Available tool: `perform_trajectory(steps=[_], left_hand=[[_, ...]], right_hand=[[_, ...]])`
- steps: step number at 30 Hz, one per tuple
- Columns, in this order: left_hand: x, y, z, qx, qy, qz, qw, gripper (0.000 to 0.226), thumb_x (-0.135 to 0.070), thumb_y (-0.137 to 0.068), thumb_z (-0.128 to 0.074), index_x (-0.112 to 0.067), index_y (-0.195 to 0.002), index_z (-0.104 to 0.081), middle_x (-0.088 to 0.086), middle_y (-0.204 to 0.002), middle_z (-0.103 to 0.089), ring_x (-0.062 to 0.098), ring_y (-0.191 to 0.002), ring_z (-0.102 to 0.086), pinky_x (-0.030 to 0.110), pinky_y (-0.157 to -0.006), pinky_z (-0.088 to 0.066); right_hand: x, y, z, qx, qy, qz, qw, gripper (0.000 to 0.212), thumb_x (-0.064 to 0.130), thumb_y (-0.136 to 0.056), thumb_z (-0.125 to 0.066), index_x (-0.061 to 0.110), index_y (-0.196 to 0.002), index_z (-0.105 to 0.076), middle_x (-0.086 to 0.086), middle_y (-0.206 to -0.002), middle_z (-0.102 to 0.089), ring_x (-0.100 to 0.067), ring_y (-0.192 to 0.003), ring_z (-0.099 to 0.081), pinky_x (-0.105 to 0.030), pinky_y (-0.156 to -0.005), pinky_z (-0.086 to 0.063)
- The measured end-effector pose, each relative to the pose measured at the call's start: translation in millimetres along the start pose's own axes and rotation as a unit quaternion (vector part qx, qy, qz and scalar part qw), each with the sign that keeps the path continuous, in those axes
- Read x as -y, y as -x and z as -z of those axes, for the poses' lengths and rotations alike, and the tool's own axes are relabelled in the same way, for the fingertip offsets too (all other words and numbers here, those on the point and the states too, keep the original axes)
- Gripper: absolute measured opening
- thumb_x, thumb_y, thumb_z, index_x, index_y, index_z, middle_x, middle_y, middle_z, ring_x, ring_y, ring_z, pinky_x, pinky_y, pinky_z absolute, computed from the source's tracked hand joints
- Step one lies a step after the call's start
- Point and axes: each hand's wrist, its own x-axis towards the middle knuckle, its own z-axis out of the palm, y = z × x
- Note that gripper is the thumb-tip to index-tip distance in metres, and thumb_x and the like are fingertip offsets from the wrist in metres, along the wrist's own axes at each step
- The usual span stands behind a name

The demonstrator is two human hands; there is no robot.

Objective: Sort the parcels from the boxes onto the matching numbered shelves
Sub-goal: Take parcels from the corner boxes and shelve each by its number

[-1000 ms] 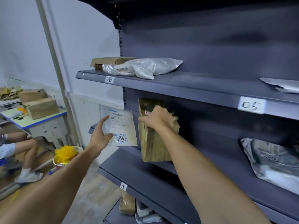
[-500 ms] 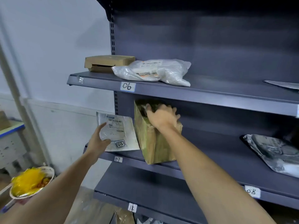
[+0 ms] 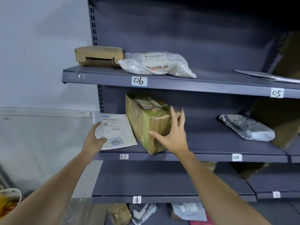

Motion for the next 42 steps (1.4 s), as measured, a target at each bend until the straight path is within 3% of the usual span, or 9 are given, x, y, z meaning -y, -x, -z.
perform_trajectory(steps=[6, 10, 16, 21, 24, 31, 35, 38, 42], left_hand=[[6, -16, 18, -0.036, -0.002, 0.015, 0.999, 0.069, 0.002, -0.088, -0.058, -0.032, -0.145, -0.043, 0.004, -0.120, -0.059, 0.027, -0.100, -0.056, 0.035, -0.084, -0.043], [12, -27, 30, -0.048, 0.003, 0.028, 0.998, 0.069, 0.001, -0.089, -0.058, -0.033, -0.146, -0.042, 0.002, -0.122, -0.059, 0.025, -0.105, -0.057, 0.034, -0.088, -0.044], [23, -40, 39, -0.055, -0.004, 0.044, 0.997, 0.067, 0.003, -0.090, -0.055, -0.031, -0.146, -0.042, -0.002, -0.120, -0.057, 0.021, -0.100, -0.057, 0.030, -0.080, -0.043], [27, -50, 38, -0.059, -0.020, 0.048, 0.997, 0.066, 0.002, -0.090, -0.056, -0.031, -0.145, -0.044, -0.003, -0.124, -0.055, 0.020, -0.101, -0.056, 0.031, -0.088, -0.041], [28, -50, 38, -0.063, -0.027, 0.043, 0.997, 0.065, 0.003, -0.089, -0.056, -0.032, -0.143, -0.046, -0.004, -0.125, -0.056, 0.016, -0.093, -0.059, 0.028, -0.078, -0.045], [29, -37, 42, -0.064, -0.003, 0.025, 0.998, 0.066, 0.005, -0.089, -0.056, -0.032, -0.143, -0.045, -0.004, -0.125, -0.056, 0.010, -0.089, -0.060, 0.025, -0.070, -0.045], [27, -27, 54, -0.051, 0.019, 0.010, 0.998, 0.067, 0.005, -0.088, -0.055, -0.033, -0.142, -0.046, -0.003, -0.126, -0.057, 0.015, -0.088, -0.059, 0.032, -0.080, -0.044], [26, -16, 67, -0.037, 0.028, 0.002, 0.999, 0.067, 0.006, -0.089, -0.055, -0.032, -0.144, -0.045, -0.004, -0.127, -0.056, 0.018, -0.097, -0.058, 0.035, -0.086, -0.048], [27, 3, 89, -0.052, 0.044, 0.004, 0.998, 0.066, 0.005, -0.091, -0.054, -0.033, -0.145, -0.043, -0.003, -0.124, -0.056, 0.021, -0.092, -0.056, 0.033, -0.072, -0.048]], right_hand=[[43, -3, -45, 0.023, 0.060, -0.009, 0.998, 0.120, 0.073, -0.071, -0.073, 0.047, -0.154, 0.009, 0.005, -0.162, 0.025, -0.037, -0.138, -0.037, -0.048, -0.093, -0.052], [61, -13, -74, 0.031, 0.095, -0.002, 0.995, 0.116, 0.070, -0.074, -0.073, 0.043, -0.155, 0.006, -0.005, -0.162, 0.018, -0.036, -0.129, -0.046, -0.046, -0.088, -0.053], [63, -19, -108, -0.028, 0.111, 0.039, 0.993, 0.110, 0.078, -0.070, -0.068, 0.044, -0.150, 0.000, -0.009, -0.159, 0.003, -0.034, -0.119, -0.053, -0.046, -0.076, -0.058], [55, -25, -120, -0.077, 0.116, 0.080, 0.987, 0.112, 0.081, -0.066, -0.068, 0.042, -0.151, -0.007, -0.011, -0.158, -0.008, -0.036, -0.116, -0.056, -0.044, -0.062, -0.059], [49, -27, -121, -0.089, 0.117, 0.101, 0.984, 0.113, 0.083, -0.066, -0.066, 0.042, -0.153, -0.007, -0.012, -0.158, -0.011, -0.034, -0.116, -0.056, -0.043, -0.060, -0.059], [47, -17, -105, -0.031, 0.089, 0.107, 0.990, 0.113, 0.070, -0.075, -0.071, 0.046, -0.155, 0.005, -0.007, -0.164, 0.006, -0.032, -0.130, -0.047, -0.048, -0.084, -0.059], [46, -4, -94, -0.010, 0.099, 0.110, 0.989, 0.107, 0.067, -0.084, -0.064, 0.046, -0.155, 0.014, -0.004, -0.165, 0.023, -0.029, -0.150, -0.019, -0.054, -0.113, -0.030], [47, 15, -89, -0.010, 0.125, 0.077, 0.989, 0.097, 0.065, -0.092, -0.055, 0.047, -0.153, 0.018, -0.001, -0.164, 0.026, -0.029, -0.154, -0.005, -0.059, -0.117, -0.018], [54, 43, -88, 0.045, 0.161, -0.014, 0.986, 0.092, 0.056, -0.097, -0.053, 0.045, -0.153, 0.020, -0.001, -0.164, 0.026, -0.032, -0.154, 0.010, -0.064, -0.119, -0.012]])
